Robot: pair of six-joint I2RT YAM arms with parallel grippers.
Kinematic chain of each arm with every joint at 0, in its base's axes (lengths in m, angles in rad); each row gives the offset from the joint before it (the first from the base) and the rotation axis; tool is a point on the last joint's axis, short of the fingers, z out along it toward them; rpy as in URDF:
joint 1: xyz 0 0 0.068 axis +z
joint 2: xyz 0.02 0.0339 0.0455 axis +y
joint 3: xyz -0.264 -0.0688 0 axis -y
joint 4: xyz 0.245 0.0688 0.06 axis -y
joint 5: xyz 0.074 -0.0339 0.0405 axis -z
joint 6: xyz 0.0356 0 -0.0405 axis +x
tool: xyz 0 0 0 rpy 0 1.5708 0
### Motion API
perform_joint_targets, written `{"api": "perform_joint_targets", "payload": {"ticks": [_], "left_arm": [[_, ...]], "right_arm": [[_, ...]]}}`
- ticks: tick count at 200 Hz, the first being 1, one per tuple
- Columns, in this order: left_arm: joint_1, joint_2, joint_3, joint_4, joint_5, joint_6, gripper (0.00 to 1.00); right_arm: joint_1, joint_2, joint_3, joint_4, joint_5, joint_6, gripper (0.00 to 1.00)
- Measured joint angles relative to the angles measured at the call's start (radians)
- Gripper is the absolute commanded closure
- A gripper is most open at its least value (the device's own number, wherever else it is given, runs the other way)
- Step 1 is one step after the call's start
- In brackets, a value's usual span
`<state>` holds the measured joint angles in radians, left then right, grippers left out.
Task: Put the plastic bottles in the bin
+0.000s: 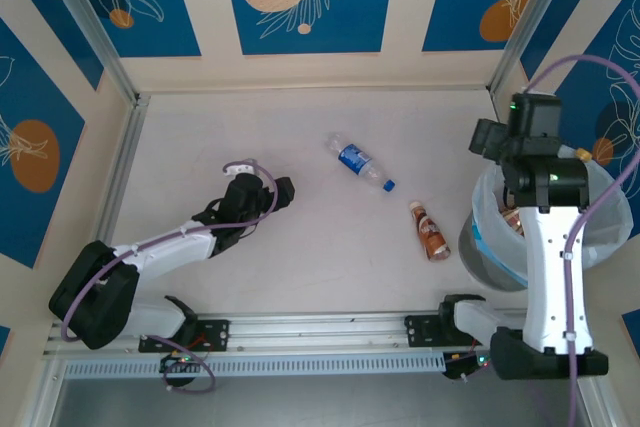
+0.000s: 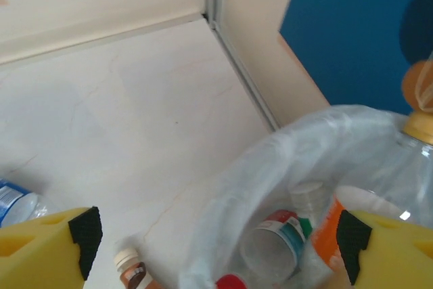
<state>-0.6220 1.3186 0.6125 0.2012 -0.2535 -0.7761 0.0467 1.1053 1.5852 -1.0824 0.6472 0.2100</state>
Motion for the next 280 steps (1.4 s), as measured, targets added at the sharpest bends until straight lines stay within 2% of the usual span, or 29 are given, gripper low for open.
{"api": "perform_joint_targets", "payload": {"ticks": [25, 44, 70, 101, 148, 175, 206, 236, 246, 280], "left_arm": [[0.003, 0.000, 0.000, 0.000, 0.003, 0.000, 0.00], [0.005, 0.000, 0.000, -0.001, 0.003, 0.000, 0.00], [0.007, 0.000, 0.000, -0.005, 0.002, 0.000, 0.00], [0.008, -0.006, 0.000, -0.017, -0.001, 0.000, 0.00], [0.011, -0.011, 0.000, -0.031, -0.002, 0.000, 0.00], [0.011, -0.011, 0.000, -0.032, -0.002, -0.001, 0.00], [0.011, -0.011, 0.000, -0.031, -0.002, -0.001, 0.00], [0.011, -0.014, 0.000, -0.037, -0.002, -0.001, 0.00], [0.011, -0.014, 0.000, -0.039, -0.002, -0.001, 0.00], [0.011, -0.014, 0.000, -0.039, -0.002, -0.001, 0.00]], "right_arm": [[0.145, 0.099, 0.034, -0.043, -0.032, -0.001, 0.09], [0.206, 0.203, 0.014, -0.053, -0.090, 0.000, 0.10], [0.256, 0.351, -0.108, -0.039, -0.172, 0.031, 0.10], [0.267, 0.457, -0.258, -0.026, -0.237, 0.095, 0.07], [0.288, 0.538, -0.378, -0.006, -0.253, 0.180, 0.05], [0.294, 0.584, -0.435, 0.004, -0.249, 0.222, 0.05], [0.272, 0.621, -0.455, 0.008, -0.167, 0.260, 0.04], [0.256, 0.682, -0.484, 0.042, -0.173, 0.281, 0.04], [0.254, 0.691, -0.485, 0.050, -0.183, 0.286, 0.06], [0.254, 0.692, -0.487, 0.066, -0.217, 0.291, 0.25]]}}
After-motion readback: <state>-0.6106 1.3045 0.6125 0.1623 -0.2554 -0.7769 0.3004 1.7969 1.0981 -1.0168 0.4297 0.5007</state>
